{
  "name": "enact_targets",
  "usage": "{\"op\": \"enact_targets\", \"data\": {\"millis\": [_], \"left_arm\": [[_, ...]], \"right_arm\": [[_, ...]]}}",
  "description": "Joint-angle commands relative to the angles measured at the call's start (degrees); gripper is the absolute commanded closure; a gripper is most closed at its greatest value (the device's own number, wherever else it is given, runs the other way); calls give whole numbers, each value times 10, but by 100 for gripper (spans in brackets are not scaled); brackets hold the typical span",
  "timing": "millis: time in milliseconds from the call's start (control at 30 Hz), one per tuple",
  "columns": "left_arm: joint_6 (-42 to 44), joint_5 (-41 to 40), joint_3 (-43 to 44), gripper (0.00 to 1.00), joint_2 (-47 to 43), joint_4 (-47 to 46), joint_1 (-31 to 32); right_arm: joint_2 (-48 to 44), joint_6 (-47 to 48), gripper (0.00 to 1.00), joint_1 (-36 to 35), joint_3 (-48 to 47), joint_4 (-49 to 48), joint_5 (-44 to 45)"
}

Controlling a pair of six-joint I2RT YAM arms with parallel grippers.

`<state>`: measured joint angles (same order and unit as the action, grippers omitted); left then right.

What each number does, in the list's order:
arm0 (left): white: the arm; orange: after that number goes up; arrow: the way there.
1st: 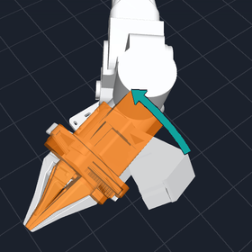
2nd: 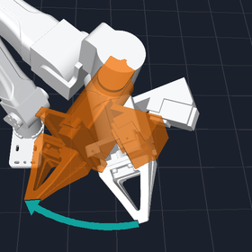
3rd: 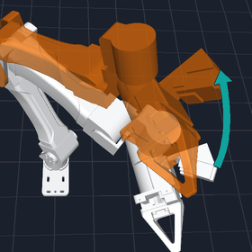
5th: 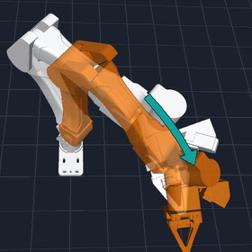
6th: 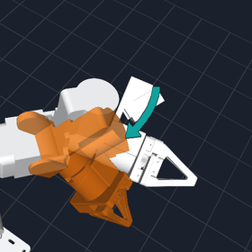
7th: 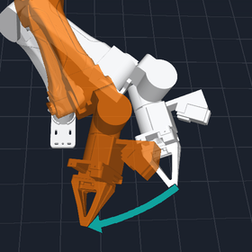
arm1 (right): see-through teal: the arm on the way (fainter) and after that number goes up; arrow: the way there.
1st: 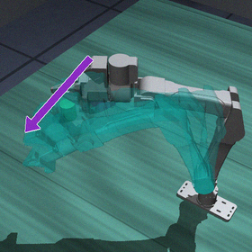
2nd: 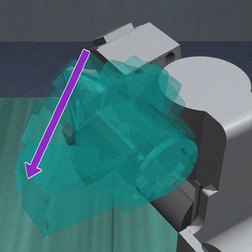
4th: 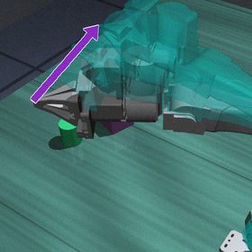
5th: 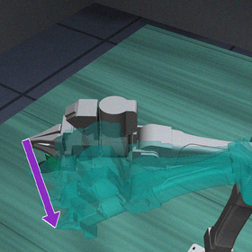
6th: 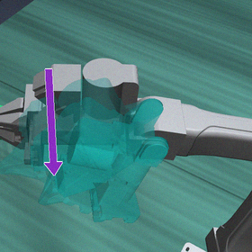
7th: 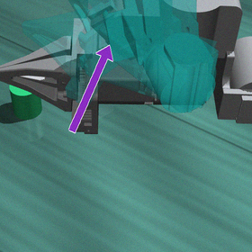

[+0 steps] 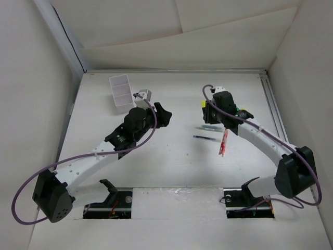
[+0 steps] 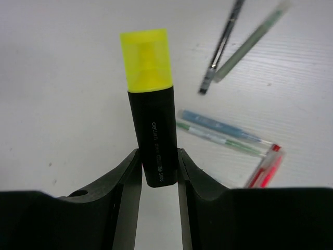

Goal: Sort the stationery into containers
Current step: Pick up the stationery from the center of the board, then place the stationery in the storage box.

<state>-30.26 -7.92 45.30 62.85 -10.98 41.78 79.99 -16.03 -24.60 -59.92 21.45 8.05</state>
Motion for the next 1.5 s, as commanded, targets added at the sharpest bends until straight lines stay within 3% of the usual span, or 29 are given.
{"op": "enact_targets", "data": {"millis": [0, 133, 600, 833, 1200, 1300, 1467], "left_arm": [[-29, 6, 37, 46, 11, 0, -1], [-56, 1, 58, 35, 37, 0, -1], [-79, 5, 125, 35, 127, 25, -1], [-84, 18, 117, 54, 147, 10, -36], [-79, 4, 117, 62, 163, 2, -36], [-79, 10, 123, 72, 169, -10, -36], [-79, 16, 123, 72, 180, -4, -36]], "right_arm": [[-36, 11, 100, -21, 22, -70, -47], [-43, 11, 100, -49, 22, -98, -116], [40, 22, 100, -147, -38, -161, -154], [45, 22, 100, -152, -38, -166, -161], [40, 22, 100, -152, -38, -178, -179], [40, 28, 100, -152, -31, -183, -191], [34, 28, 100, -152, -26, -189, -204]]}}
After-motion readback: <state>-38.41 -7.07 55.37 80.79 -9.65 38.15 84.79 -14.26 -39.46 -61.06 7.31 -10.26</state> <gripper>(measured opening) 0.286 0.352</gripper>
